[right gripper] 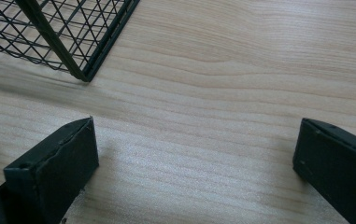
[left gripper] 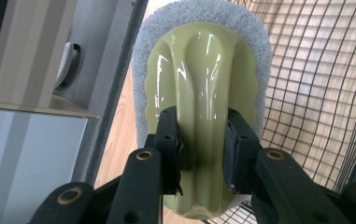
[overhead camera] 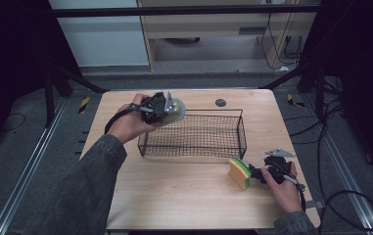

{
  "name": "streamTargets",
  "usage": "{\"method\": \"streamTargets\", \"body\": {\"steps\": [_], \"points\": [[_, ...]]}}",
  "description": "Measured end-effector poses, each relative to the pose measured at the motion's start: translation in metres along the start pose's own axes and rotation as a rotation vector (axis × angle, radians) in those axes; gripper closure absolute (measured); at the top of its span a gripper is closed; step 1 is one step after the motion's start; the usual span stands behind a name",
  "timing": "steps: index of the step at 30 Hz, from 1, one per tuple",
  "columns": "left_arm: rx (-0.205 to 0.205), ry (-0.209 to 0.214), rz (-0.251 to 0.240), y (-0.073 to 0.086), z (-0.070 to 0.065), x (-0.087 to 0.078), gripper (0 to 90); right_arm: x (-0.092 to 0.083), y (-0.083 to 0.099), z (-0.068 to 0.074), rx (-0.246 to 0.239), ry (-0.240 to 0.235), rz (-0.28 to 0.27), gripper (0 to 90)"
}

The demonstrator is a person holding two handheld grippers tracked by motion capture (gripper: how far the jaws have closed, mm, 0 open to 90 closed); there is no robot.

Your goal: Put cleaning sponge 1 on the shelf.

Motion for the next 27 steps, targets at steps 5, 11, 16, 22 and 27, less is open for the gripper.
{"method": "streamTargets", "body": {"steps": [5, 11, 16, 22, 27], "points": [[0.016, 0.006, 0.008, 0.001, -0.003, 0.002, 70.5, 0.0, 0.0, 0.0, 0.0, 0.0, 0.0, 0.4], [0.041, 0.032, 0.027, 0.007, -0.011, 0.007, 70.4, 0.0, 0.0, 0.0, 0.0, 0.0, 0.0, 0.4], [0.035, 0.044, 0.031, 0.012, -0.014, 0.007, 70.5, 0.0, 0.0, 0.0, 0.0, 0.001, 0.0, 0.4], [0.034, 0.058, 0.045, 0.02, -0.018, 0.01, 70.5, 0.0, 0.0, 0.0, 0.0, 0.001, -0.001, 0.4], [0.035, 0.077, 0.064, 0.025, -0.022, 0.016, 70.5, 0.0, 0.0, 0.0, 0.001, 0.001, -0.001, 0.5]]}}
Point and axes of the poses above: each handheld gripper's, and its own axes: x roughly forward along the jaws, y roughly out of its underside, z roughly to its left, the point moved 2 cm from there along x, roughly forward along the jaws, and after that the axes turned 11 degrees about -z, right-handed, at the moved point
